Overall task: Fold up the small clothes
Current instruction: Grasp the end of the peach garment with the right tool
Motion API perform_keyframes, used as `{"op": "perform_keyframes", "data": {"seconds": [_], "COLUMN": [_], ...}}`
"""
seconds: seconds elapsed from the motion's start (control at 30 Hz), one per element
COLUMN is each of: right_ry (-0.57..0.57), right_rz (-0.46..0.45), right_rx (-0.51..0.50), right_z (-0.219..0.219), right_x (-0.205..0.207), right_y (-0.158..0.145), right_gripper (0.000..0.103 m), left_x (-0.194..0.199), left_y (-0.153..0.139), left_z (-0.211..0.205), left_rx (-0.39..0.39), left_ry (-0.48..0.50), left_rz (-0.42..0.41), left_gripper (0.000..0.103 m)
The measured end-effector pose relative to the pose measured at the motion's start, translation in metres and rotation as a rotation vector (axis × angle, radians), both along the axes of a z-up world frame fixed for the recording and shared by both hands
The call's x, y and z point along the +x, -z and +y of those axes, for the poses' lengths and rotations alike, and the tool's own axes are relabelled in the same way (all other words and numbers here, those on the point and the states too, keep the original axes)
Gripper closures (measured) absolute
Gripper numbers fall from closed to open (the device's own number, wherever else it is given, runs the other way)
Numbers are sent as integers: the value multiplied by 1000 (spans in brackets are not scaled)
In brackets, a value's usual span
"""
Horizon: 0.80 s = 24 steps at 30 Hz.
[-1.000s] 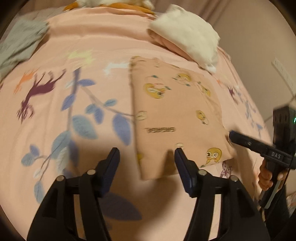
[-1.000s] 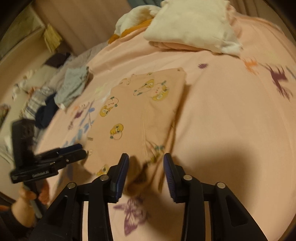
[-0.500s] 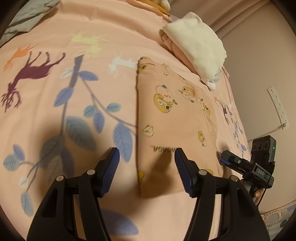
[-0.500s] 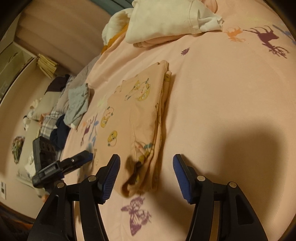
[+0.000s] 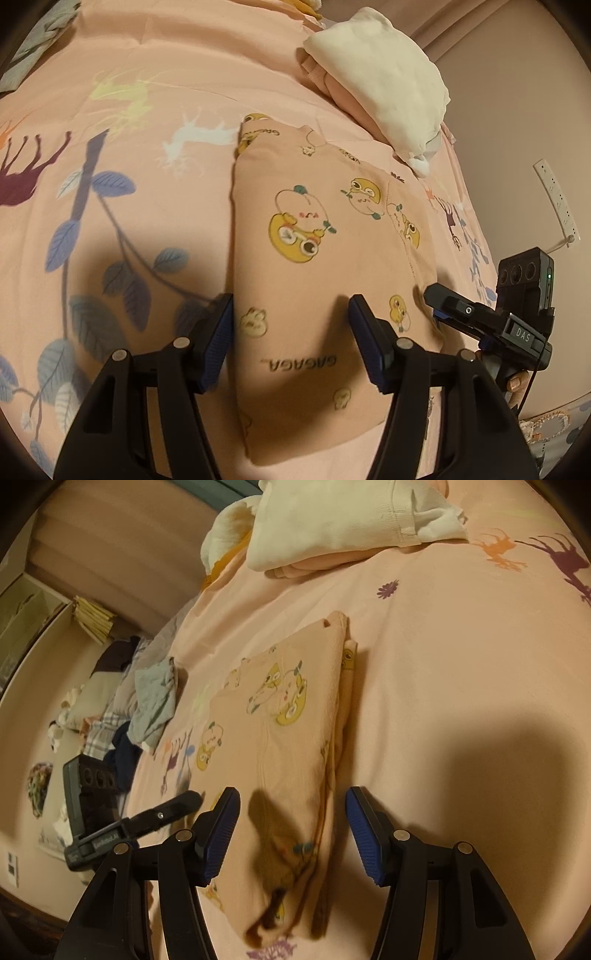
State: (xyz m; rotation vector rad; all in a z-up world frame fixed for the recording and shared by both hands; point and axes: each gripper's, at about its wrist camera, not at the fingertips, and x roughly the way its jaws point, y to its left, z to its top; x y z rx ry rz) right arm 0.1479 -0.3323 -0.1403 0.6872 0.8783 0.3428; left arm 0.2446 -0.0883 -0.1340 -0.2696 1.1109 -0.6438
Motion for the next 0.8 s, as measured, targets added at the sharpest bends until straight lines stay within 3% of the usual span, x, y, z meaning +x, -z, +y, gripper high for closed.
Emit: {"op": "perform_keyframes", "data": {"seconds": [0.8], "right_ry": [-28], "right_rz": [-19], "right_rx": [-52], "right_z": [8], "right_x": [27], "right_y": [-3], "right_gripper": [44], "left_x": [19], "left_y": [4], "left_z": [-20], "left_rx": [20], "left_ry": [17], "left_rz": [-21], "left_gripper": [38]}}
